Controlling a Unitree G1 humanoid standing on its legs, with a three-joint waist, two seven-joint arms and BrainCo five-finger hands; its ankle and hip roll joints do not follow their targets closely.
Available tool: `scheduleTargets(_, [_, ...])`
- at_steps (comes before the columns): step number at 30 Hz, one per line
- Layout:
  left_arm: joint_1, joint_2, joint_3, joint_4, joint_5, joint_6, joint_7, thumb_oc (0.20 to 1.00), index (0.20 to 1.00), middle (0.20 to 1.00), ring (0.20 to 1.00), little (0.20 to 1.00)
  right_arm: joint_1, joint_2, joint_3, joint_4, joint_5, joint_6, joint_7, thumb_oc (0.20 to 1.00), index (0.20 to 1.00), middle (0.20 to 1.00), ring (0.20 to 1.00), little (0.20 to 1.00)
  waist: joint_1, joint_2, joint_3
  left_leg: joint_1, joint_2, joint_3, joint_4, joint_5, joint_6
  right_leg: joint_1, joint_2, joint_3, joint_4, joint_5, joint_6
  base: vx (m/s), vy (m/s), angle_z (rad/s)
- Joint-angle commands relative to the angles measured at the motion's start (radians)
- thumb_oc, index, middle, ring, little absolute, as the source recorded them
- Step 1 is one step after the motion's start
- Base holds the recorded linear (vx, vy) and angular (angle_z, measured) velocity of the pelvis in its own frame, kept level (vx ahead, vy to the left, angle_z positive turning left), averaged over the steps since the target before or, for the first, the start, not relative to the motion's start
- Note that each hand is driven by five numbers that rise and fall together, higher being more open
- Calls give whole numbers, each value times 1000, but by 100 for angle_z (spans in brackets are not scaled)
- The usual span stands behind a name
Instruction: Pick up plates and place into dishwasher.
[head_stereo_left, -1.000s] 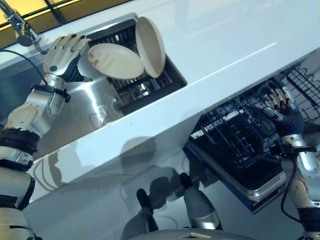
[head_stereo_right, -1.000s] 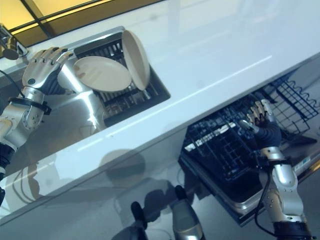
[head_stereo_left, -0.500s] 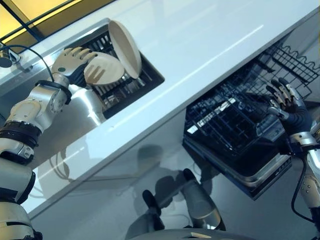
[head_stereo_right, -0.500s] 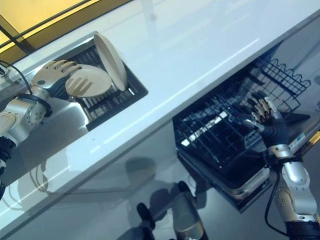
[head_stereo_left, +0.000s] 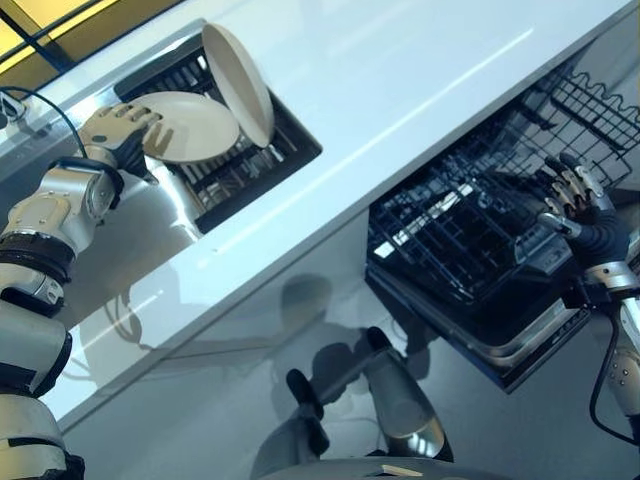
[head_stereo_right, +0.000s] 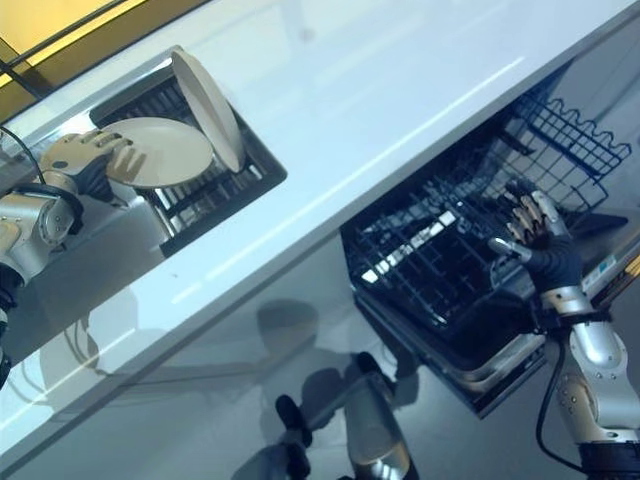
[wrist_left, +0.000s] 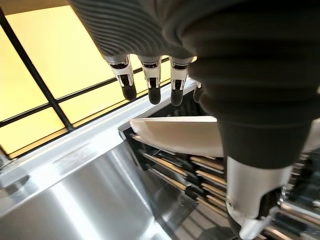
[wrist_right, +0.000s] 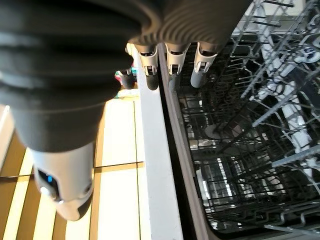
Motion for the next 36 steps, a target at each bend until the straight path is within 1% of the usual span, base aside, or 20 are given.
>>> scheduleTargets(1, [-136, 42, -33, 38, 66, 45, 84, 1000, 1000, 1000, 1000, 1000, -83, -19, -45, -36, 33, -86, -26, 1000, 1000, 1000, 1000, 1000, -12, -55, -6, -82, 55, -15, 122, -88, -20, -44, -23, -13, -43, 40, 20, -66, -59, 2])
scheduleTargets(5, [-157, 28, -74, 41, 111, 74, 101, 1000, 1000, 1000, 1000, 1000, -93, -10, -25, -31, 34, -103, -56, 1000, 1000, 1000, 1000, 1000, -7, -74, -1, -105, 63, -19, 136, -86, -20, -59, -21, -22, -37, 44, 17, -37, -72, 1])
scheduleTargets(6, [-161, 26, -81, 40, 114, 82, 92, 696, 696, 696, 696, 696, -95, -9, -23, -30, 34, -105, -61, 1000, 1000, 1000, 1000, 1000, -6, -77, 0, -108, 64, -19, 137, -87, -20, -60, -20, -23, -38, 44, 16, -18, -57, -3])
scheduleTargets(7, [-164, 22, -87, 42, 121, 90, 84, 482, 482, 482, 482, 482, -97, -9, -22, -29, 36, -105, -64, 1000, 1000, 1000, 1000, 1000, -6, -79, 0, -110, 65, -19, 139, -87, -19, -61, -19, -25, -37, 44, 15, -12, -44, -2])
scheduleTargets(8, [-166, 20, -95, 46, 129, 98, 79, 294, 294, 294, 294, 294, -99, -7, -22, -28, 35, -106, -65, 1000, 1000, 1000, 1000, 1000, -6, -81, 1, -112, 65, -19, 139, -86, -19, -62, -19, -25, -38, 45, 14, -11, -40, 0])
scheduleTargets(9, [-171, 17, -101, 48, 138, 105, 78, 200, 200, 200, 200, 200, -102, -8, -21, -30, 36, -105, -70, 1000, 1000, 1000, 1000, 1000, -6, -84, 3, -115, 67, -19, 141, -86, -20, -63, -19, -26, -37, 46, 14, -13, -34, 1])
scheduleTargets(10, [-175, 13, -106, 52, 147, 115, 76, 200, 200, 200, 200, 200, -105, -9, -20, -29, 39, -106, -73, 1000, 1000, 1000, 1000, 1000, -6, -86, 4, -119, 67, -20, 143, -86, -20, -66, -18, -26, -36, 46, 14, 0, 0, 0])
scheduleTargets(18, [-190, 11, -129, 78, 156, 133, 85, 200, 200, 200, 200, 200, -113, -3, -15, -28, 36, -109, -71, 1000, 1000, 1000, 1000, 1000, -9, -86, 10, -125, 71, -17, 146, -85, -20, -71, -17, -26, -34, 46, 11, 0, 0, 0])
scheduleTargets(25, [-179, 15, -127, 66, 142, 125, 78, 200, 200, 200, 200, 200, -114, 0, -8, -26, 28, -108, -73, 1000, 1000, 1000, 1000, 1000, -3, -82, 2, -117, 68, -20, 145, -88, -18, -60, -20, -32, -36, 39, 8, 9, 2, -3])
scheduleTargets(29, [-174, 29, -111, 48, 101, 101, 112, 200, 200, 200, 200, 200, -106, 7, -10, -31, 32, -107, -79, 1000, 1000, 1000, 1000, 1000, 3, -84, -8, -106, 68, -23, 138, -90, -16, -46, -21, -34, -44, 37, 9, 0, 0, 0])
scheduleTargets(31, [-173, 41, -90, 28, 78, 77, 131, 200, 200, 200, 200, 200, -97, 10, -17, -37, 34, -103, -71, 1000, 1000, 1000, 1000, 1000, 6, -85, -15, -101, 68, -24, 139, -93, -14, -39, -21, -34, -44, 34, 10, 0, 0, 0])
scheduleTargets(36, [-130, 55, 1, -40, 0, 16, 193, 200, 200, 200, 200, 200, -54, 36, -35, -53, 29, -104, -55, 1000, 1000, 1000, 1000, 1000, 11, -82, -40, -69, 67, -17, 127, -100, -10, -5, -21, -33, -59, 27, 14, 24, 1, 4])
